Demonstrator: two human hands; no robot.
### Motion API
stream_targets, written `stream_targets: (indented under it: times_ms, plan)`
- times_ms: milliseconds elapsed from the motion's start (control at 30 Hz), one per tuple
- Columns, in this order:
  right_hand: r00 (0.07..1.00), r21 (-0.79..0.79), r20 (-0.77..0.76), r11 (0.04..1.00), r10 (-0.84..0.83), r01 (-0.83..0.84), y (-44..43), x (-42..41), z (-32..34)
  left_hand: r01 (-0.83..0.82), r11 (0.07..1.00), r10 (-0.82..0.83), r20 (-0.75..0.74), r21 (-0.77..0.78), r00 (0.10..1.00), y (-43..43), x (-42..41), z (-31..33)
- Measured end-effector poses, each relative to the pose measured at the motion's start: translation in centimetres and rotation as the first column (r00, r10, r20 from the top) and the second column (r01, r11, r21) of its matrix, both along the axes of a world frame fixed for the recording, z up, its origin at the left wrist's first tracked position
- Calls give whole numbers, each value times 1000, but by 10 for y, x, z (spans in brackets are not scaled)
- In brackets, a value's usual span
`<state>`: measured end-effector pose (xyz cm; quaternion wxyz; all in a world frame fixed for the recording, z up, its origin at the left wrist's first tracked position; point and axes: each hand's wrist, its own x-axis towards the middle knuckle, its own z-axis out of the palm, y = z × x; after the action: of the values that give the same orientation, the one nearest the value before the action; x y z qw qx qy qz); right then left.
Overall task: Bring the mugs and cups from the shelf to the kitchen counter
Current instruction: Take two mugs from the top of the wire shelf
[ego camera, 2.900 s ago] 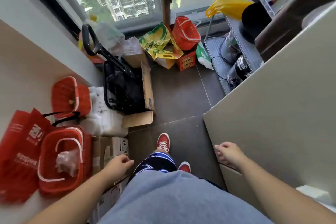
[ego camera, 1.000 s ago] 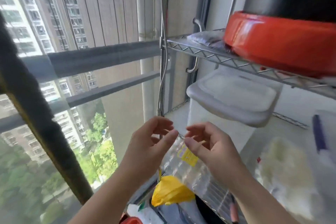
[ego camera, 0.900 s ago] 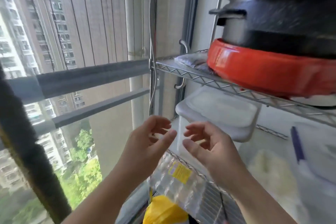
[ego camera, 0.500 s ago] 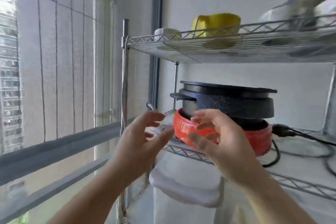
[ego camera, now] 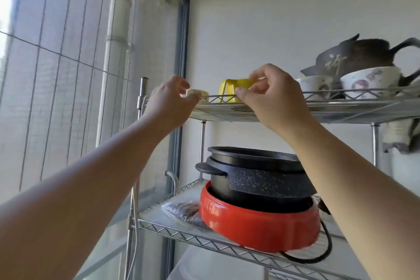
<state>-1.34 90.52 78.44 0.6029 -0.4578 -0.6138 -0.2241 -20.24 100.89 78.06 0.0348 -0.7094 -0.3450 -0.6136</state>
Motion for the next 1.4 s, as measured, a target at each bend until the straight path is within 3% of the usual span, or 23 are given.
stream_targets:
  times_ms: [133,233,500,800,967,1100,1300,1400]
  plan:
    - [952,-91,90,950,-291,299,22,-15,31,-196,980,194,-50,-37,980,23,-2,35]
    - [917,-216,181,895,-355,389,41,-26,43,-312,946,296,-159,-85,942,36,0,51]
    - [889,-372,224,809,-398,456,70,-43,66,-322,914,237,-319,-247,918,58,12,74]
    - [826,-360,261,743,-501,564,76,-41,74,-349,906,194,-497,-240,846,64,19,81]
    - [831,-398,199,732,-520,553,71,-25,77,-309,916,171,-449,-256,877,64,17,80]
    - [866,-367,141,787,-480,496,65,-5,74,-235,951,153,-357,-199,921,60,16,74]
    - [899,-91,133,898,-418,431,39,11,85,-89,990,82,-66,-108,994,52,6,76]
    - [907,-3,111,913,-406,409,17,12,92,-48,999,48,2,-3,999,40,-3,80]
